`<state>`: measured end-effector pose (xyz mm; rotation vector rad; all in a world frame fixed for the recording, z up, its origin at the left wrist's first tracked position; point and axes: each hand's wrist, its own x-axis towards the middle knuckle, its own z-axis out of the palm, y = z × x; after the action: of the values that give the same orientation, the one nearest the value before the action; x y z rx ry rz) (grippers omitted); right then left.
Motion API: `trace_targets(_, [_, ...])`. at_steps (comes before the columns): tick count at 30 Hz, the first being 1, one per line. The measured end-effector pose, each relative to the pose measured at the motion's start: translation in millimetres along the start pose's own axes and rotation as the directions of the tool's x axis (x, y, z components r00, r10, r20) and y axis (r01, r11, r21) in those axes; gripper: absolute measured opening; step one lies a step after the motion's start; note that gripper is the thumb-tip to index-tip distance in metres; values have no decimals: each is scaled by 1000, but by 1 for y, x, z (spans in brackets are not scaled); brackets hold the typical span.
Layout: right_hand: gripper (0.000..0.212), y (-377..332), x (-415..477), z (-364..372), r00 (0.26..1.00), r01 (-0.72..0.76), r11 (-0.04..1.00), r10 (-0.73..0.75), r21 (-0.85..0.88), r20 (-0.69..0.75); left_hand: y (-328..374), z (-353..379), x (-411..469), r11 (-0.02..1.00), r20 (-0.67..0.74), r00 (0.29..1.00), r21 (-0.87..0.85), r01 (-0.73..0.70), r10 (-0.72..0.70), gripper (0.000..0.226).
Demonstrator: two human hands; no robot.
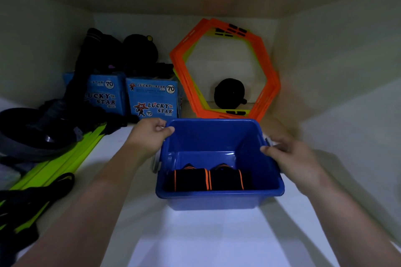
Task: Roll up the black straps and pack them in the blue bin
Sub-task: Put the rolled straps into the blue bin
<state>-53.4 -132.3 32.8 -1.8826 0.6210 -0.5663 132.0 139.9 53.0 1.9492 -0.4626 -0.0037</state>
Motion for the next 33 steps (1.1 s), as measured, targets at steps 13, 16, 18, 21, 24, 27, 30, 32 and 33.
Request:
trace_targets(13, [10, 5, -8, 3, 1000, 3, 995, -2, 100, -6, -9, 8, 21, 971, 149, 967, 154, 183, -206, 21])
trace_targets(16, [10, 9, -12, 0, 1000, 7, 993, -8, 117, 7, -8, 7, 15, 967, 144, 964, 156, 202, -225, 24])
trace_targets(18, [12, 13, -17, -3, 1000, 18, 991, -20, 130, 15, -10, 5, 8, 970, 157, 966, 158, 183, -207, 26])
trace_targets(21, [25, 21, -24, -6, 1000, 9, 991, -11, 132, 13, -11, 3, -4, 976, 152, 973, 160, 150, -175, 21])
trace_targets(24, [36, 25, -24, -8, 1000, -2, 996, 1, 89, 8, -9, 2, -8, 975, 141, 975, 162, 151, -175, 19])
trace_targets(27, [51, 20, -22, -11, 1000, 16, 999, -17, -48, -21, -7, 2, -9, 958, 127, 980, 265, 113, -150, 26])
trace_targets(30, [54, 4, -23, -14, 987, 129, 968, -146, -216, -65, 6, 2, -16, 895, 44, 999, 445, -12, -9, 49])
trace_targets(32, [52, -9, -24, -13, 969, 214, 940, -239, -267, -67, 19, 3, -22, 862, 37, 993, 494, -114, 110, 54])
trace_targets(33, [51, -16, -23, -12, 959, 250, 927, -277, -279, -60, 28, 3, -26, 855, 48, 987, 494, -157, 153, 54])
